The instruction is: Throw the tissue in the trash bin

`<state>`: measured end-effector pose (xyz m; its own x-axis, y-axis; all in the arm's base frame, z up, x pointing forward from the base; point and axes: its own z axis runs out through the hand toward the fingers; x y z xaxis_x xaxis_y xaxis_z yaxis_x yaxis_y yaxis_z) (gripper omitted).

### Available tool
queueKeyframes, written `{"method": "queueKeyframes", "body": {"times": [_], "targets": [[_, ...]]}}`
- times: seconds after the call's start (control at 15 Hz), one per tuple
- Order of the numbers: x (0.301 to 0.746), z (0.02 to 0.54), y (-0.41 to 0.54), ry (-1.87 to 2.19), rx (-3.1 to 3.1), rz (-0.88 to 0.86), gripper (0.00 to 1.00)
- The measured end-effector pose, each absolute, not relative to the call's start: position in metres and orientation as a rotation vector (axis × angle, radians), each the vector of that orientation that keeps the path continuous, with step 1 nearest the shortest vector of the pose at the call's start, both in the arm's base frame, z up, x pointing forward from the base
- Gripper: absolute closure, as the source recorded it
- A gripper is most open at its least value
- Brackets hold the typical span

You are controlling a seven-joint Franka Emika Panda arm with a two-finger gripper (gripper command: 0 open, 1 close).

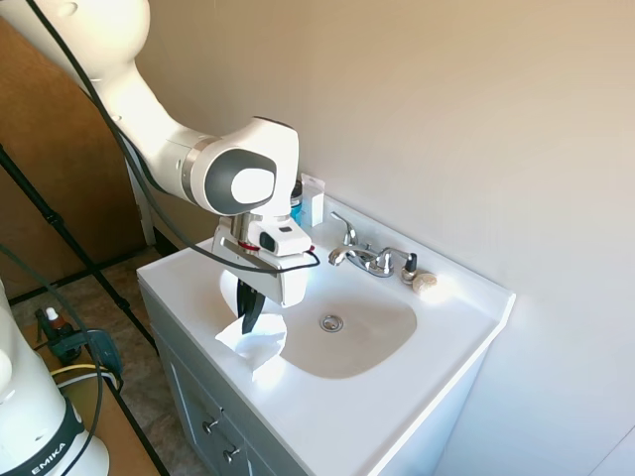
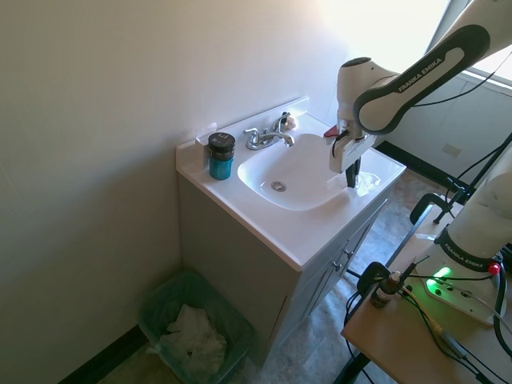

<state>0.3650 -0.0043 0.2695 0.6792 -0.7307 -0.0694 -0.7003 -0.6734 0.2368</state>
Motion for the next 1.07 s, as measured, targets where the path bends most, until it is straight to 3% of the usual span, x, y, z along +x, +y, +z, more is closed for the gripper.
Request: {"method": "queueKeyframes", "body": {"times": [0.6, 1.07], "targets": [[0.386, 0.366, 0.133, -1.098, 2.814, 0.085, 1.0], [0.406, 0.381, 0.277, -0.903, 2.866, 0.243, 1.0]]}}
